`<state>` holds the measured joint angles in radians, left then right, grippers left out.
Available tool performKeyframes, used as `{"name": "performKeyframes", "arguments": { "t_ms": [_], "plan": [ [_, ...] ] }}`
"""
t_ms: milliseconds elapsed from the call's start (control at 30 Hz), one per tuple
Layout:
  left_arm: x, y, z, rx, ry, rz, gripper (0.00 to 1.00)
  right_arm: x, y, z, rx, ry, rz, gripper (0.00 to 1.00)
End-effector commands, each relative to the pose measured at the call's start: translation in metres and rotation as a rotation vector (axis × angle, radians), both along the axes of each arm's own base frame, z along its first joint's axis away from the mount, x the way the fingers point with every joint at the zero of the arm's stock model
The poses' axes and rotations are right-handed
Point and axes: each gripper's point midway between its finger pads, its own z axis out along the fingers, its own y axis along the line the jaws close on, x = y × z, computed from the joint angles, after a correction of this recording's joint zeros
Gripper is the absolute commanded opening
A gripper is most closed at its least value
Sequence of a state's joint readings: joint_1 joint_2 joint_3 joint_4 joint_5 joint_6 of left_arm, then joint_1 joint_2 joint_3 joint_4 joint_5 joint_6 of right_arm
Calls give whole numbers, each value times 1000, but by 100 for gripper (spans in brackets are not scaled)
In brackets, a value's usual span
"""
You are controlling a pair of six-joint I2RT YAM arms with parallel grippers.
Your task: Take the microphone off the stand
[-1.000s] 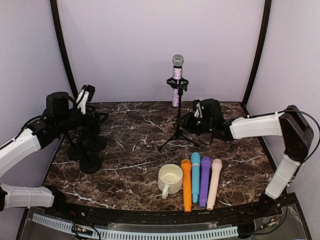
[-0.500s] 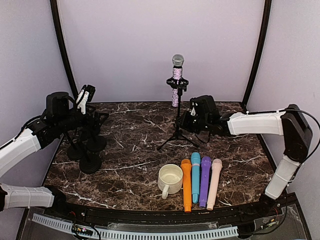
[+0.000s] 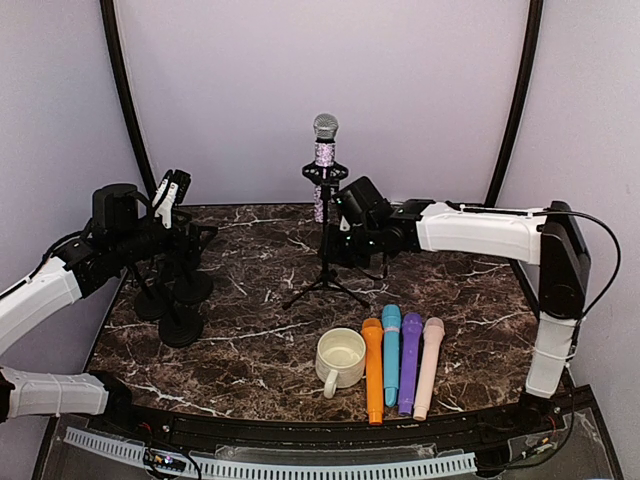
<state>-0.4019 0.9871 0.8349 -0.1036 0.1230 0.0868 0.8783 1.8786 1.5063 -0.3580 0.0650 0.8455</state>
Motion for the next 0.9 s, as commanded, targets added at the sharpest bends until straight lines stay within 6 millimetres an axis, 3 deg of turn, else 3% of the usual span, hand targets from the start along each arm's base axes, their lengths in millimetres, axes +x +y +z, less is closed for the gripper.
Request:
{"name": "performKeyframes", "arguments": {
  "t_ms": [0, 200, 567, 667, 700, 733, 767, 867],
  "plan": [
    [0, 0, 7, -11, -20, -3, 79, -24, 12, -21, -107, 91, 70, 8],
    [0, 0, 7, -10, -20, -3, 79, -36, 21, -37, -178, 145, 97, 8],
    [0, 0, 7, -10, -19, -5, 79, -44, 22, -46, -241, 192, 110, 8],
    [0, 0, 6, -9, -17, -5, 79, -42, 25, -34, -202, 162, 110, 8],
    [0, 0, 5, -9, -15, -4, 79, 8, -17, -15, -357, -95, -139, 8],
    [0, 0, 5, -9, -15, -5, 79, 39, -61, 18, -486, -329, -380, 39],
    [0, 0, 5, -8, -14, -4, 79, 39, -60, 24, -736, -442, -91, 32],
    [1, 0, 4, -5, -13, 0, 79, 36, -53, 39, -584, -446, -117, 43]
  ]
}}
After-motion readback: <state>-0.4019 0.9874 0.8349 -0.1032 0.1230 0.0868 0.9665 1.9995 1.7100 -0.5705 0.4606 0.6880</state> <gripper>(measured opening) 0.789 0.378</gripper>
